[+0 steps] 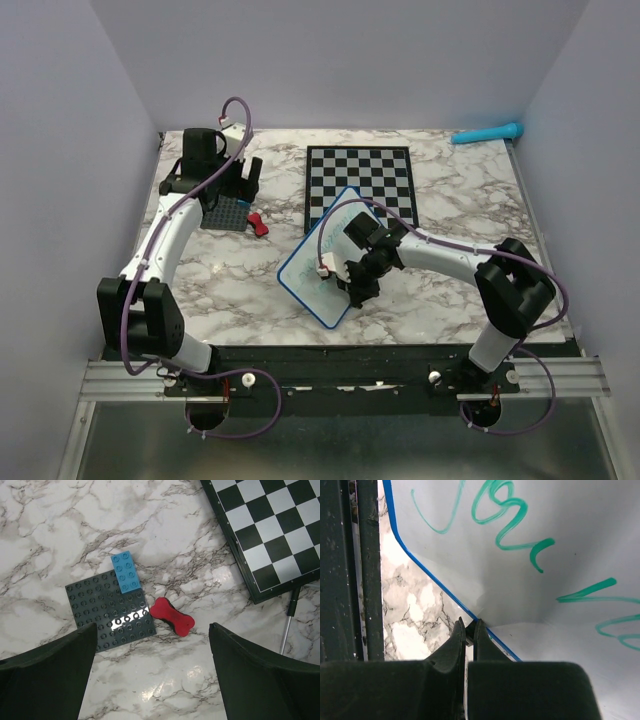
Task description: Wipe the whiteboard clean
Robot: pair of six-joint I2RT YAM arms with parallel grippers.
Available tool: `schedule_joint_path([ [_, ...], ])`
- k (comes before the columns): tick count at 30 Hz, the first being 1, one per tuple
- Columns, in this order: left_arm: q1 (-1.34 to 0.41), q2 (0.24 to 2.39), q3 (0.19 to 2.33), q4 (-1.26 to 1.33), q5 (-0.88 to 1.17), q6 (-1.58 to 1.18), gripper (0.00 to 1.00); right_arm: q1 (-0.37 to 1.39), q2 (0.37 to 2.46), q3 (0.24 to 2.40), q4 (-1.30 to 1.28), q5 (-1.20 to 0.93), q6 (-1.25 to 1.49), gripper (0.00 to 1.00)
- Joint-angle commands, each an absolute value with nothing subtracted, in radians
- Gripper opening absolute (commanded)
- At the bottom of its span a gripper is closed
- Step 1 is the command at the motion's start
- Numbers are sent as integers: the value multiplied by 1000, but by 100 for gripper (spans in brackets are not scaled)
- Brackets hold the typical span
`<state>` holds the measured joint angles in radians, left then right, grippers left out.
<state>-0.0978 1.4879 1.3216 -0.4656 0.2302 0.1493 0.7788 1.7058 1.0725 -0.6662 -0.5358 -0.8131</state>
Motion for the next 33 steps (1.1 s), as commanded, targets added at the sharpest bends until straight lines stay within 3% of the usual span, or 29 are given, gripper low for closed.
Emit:
schedule_joint_path([
  [1,-74,1439,1281,-520,270,179,99,785,1703,1062,-650,-511,-879,1],
  [4,-72,1427,1249,-529,264,169,99,785,1690,1051,-666,-523,-841,1],
  [8,-71,1411,1198,-523,250,140,99,787,1654,1031,-692,-543,-812,9],
  [14,-69,1401,1180,-517,239,114,99,805,1592,1000,-680,-610,-795,5],
  [17,-69,1410,1183,-528,235,112,99,805,1615,999,-666,-560,-775,24],
  [18,-69,1413,1186,-541,229,107,99,805,1618,997,-658,-543,-770,41],
  [20,-69,1420,1190,-555,215,83,99,805,1597,982,-644,-508,-744,63],
  [22,-69,1416,1168,-548,209,66,99,805,1544,970,-627,-497,-717,100],
  [26,-69,1426,1140,-519,187,3,99,804,1459,989,-637,-459,-677,100],
  [33,-117,1555,1173,-494,66,-195,87,772,1295,986,-663,-449,-617,100],
])
